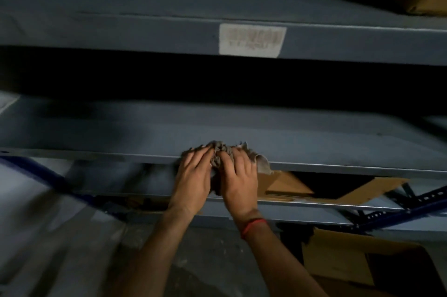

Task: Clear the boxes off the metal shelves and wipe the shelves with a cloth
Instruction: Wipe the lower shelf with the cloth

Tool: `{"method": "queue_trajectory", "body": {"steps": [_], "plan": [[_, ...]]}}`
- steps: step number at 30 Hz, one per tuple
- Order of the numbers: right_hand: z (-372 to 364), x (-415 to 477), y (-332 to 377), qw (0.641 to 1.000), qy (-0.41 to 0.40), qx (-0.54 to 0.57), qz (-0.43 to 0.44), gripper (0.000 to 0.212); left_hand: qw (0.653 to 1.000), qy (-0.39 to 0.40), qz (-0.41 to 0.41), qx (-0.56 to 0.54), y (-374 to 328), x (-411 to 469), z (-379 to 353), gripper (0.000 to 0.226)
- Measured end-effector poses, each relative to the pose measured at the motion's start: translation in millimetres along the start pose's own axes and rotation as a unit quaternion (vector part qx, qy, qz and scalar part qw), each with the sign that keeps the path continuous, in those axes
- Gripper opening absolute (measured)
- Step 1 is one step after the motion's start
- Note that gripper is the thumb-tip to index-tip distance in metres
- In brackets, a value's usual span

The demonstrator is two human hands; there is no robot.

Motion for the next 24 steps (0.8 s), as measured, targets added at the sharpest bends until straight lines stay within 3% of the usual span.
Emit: {"method": "queue_trajectory", "body": {"steps": [3, 8, 12, 17, 20, 24], "plan": [[16.1, -3.1, -14.3, 0.995, 0.048, -0.073, 0.042, 0.052, 0.998, -0.011, -0.045, 0.031, 24.7, 2.8, 13.2, 0.043], [62.8, -22.6, -73.8, 0.988, 0.022, -0.131, -0.074, 0.058, 0.995, -0.035, 0.016, 0.093, 62.4, -3.8, 22.8, 0.048], [67.0, -25.7, -83.1, 0.991, 0.007, -0.081, -0.108, 0.051, 0.993, -0.049, 0.035, 0.102, 64.3, -5.1, 24.2, 0.048], [38.6, -16.4, -45.6, 0.994, 0.01, -0.023, -0.103, 0.07, 0.993, -0.065, 0.038, 0.09, 62.4, -6.8, 25.1, 0.045], [-0.7, -1.0, 7.2, 0.998, 0.015, 0.006, -0.069, 0.05, 0.993, -0.076, 0.034, 0.088, 63.5, -7.1, 25.4, 0.043], [-35.4, 15.4, 57.3, 0.999, 0.044, 0.016, 0.005, 0.044, 0.993, -0.073, 0.005, 0.093, 69.1, -9.7, 22.4, 0.043]]}}
Point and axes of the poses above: each hand's wrist, its own x-axis towards the middle knuckle, its own z-axis out of the back of the hand, y = z × x, the point moved 6 cm from there along x, towards the middle knuckle, and after that the axes turned 8 degrees about x, right-handed, at the moved point
